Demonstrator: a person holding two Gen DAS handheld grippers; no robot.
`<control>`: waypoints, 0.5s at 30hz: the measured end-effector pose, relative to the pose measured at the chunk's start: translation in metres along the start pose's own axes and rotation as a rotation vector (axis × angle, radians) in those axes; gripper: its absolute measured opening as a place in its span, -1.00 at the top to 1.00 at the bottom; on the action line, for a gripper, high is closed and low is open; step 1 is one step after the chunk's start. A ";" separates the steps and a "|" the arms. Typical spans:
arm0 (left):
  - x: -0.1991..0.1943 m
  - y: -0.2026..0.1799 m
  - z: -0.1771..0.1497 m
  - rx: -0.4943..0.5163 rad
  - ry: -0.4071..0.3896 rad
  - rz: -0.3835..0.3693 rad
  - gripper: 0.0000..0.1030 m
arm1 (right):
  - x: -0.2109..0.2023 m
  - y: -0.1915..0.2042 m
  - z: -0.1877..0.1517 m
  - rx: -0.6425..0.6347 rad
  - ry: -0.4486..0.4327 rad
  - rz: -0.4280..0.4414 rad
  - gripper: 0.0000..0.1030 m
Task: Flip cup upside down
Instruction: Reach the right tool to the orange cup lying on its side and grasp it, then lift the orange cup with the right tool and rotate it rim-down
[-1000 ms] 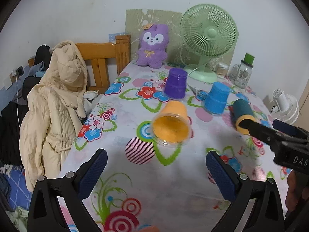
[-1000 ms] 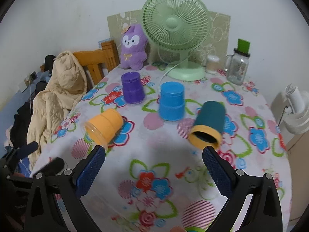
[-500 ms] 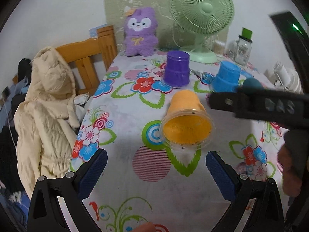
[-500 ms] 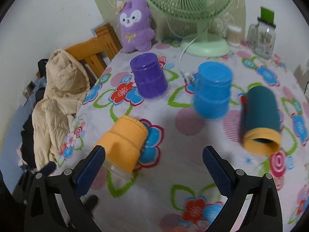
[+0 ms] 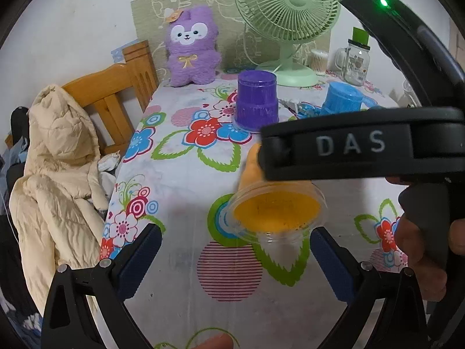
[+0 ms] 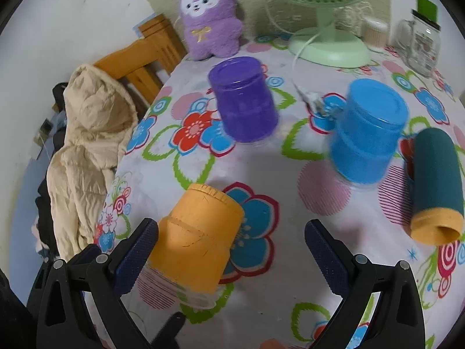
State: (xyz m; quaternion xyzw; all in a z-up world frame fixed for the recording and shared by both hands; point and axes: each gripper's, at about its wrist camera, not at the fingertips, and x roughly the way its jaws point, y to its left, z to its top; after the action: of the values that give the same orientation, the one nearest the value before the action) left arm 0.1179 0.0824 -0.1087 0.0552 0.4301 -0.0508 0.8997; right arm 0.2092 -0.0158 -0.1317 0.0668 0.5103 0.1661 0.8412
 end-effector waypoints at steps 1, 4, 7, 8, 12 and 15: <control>0.002 0.000 0.000 0.009 0.003 -0.003 -1.00 | 0.002 0.001 0.000 0.002 0.011 0.010 -0.97; 0.004 0.001 0.000 0.008 0.004 -0.009 -1.00 | 0.007 0.007 0.001 -0.006 0.044 0.047 -0.97; 0.004 0.001 -0.001 0.011 0.005 -0.006 -1.00 | 0.010 0.015 0.000 -0.038 0.064 0.065 -0.97; 0.004 0.001 -0.002 0.011 0.004 -0.003 -1.00 | 0.011 0.017 0.000 -0.051 0.070 0.072 -0.93; 0.001 0.006 -0.005 -0.004 0.007 -0.017 -1.00 | 0.014 0.024 0.000 -0.070 0.110 0.160 -0.54; 0.000 0.009 -0.007 -0.021 0.010 -0.019 -1.00 | 0.010 0.029 -0.002 -0.083 0.104 0.173 -0.35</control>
State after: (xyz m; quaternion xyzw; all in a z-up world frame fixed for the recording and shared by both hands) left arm 0.1139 0.0925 -0.1126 0.0421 0.4357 -0.0546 0.8974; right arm 0.2062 0.0145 -0.1331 0.0671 0.5382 0.2625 0.7981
